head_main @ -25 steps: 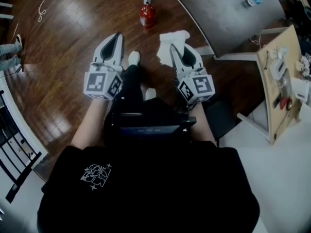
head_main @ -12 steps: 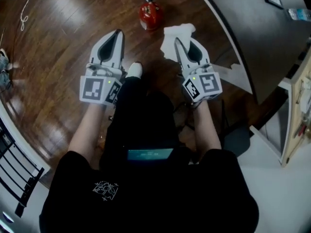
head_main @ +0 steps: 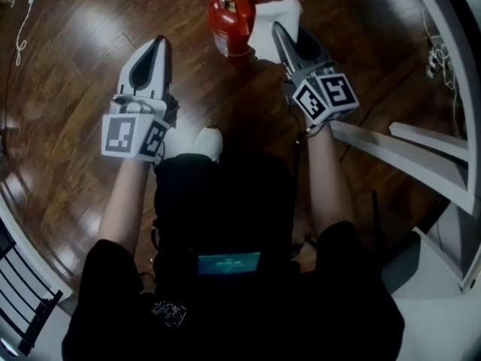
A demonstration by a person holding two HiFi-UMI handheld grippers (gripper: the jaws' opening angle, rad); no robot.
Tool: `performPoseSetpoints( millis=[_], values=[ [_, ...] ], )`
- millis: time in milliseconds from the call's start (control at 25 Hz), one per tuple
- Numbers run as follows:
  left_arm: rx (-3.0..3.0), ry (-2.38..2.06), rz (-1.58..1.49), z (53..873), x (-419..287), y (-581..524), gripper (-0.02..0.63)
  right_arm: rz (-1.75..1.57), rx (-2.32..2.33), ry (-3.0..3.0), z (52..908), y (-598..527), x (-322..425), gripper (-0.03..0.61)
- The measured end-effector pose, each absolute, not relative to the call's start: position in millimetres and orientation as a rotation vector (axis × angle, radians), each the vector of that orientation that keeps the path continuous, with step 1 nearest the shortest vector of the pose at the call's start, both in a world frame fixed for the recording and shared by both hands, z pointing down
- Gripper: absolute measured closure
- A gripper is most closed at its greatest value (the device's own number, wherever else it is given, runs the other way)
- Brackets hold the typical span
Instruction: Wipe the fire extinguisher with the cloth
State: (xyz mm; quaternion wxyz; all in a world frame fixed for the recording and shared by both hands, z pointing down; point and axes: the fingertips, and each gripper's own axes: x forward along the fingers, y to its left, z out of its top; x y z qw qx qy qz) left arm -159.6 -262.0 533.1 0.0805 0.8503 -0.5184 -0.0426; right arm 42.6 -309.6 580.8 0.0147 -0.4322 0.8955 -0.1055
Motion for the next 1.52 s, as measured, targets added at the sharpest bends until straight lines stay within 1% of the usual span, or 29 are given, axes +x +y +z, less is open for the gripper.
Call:
performPoseSetpoints(
  millis=[280, 480, 600, 760, 840, 920, 1040, 1120, 1200, 1360, 1520],
  values=[
    [2.490, -1.606, -0.139, 562, -171, -241, 0.614, -0.236, -1.302, 2.810, 605, -333, 21, 0.463],
    [2.480, -1.659, -0.149, 562, -179, -231, 0.614, -0.355, -1.296, 2.724, 654, -321, 25, 0.466],
    [2.477, -1.671, -0.169, 558, -186, -223, 0.614, -0.467, -1.333, 2.804, 715, -314, 20, 0.466],
    [2.472, -1.695, -0.189, 554, -190, -216, 0.614, -0.747, -1.430, 3.008, 838, -304, 10, 0.466],
    [2.472, -1.695, -0.194, 554, -190, -213, 0.614, -0.795, -1.446, 3.063, 860, -298, 12, 0.466],
    [2.470, -1.690, -0.199, 555, -190, -210, 0.614, -0.710, -1.403, 3.003, 820, -293, 15, 0.468],
    [2.458, -1.682, -0.207, 558, -192, -209, 0.614, -0.480, -1.226, 2.862, 707, -272, 11, 0.466],
    [2.448, -1.681, -0.215, 559, -193, -210, 0.614, -0.370, -1.103, 2.850, 658, -254, -3, 0.466],
    [2.442, -1.684, -0.226, 558, -192, -211, 0.614, -0.312, -1.055, 2.889, 647, -248, -20, 0.466],
    [2.442, -1.694, -0.237, 556, -191, -210, 0.614, -0.251, -1.093, 2.902, 658, -273, -48, 0.466],
    [2.427, -1.707, -0.238, 557, -195, -209, 0.614, -0.333, -1.076, 2.938, 681, -280, -68, 0.468]
  ],
)
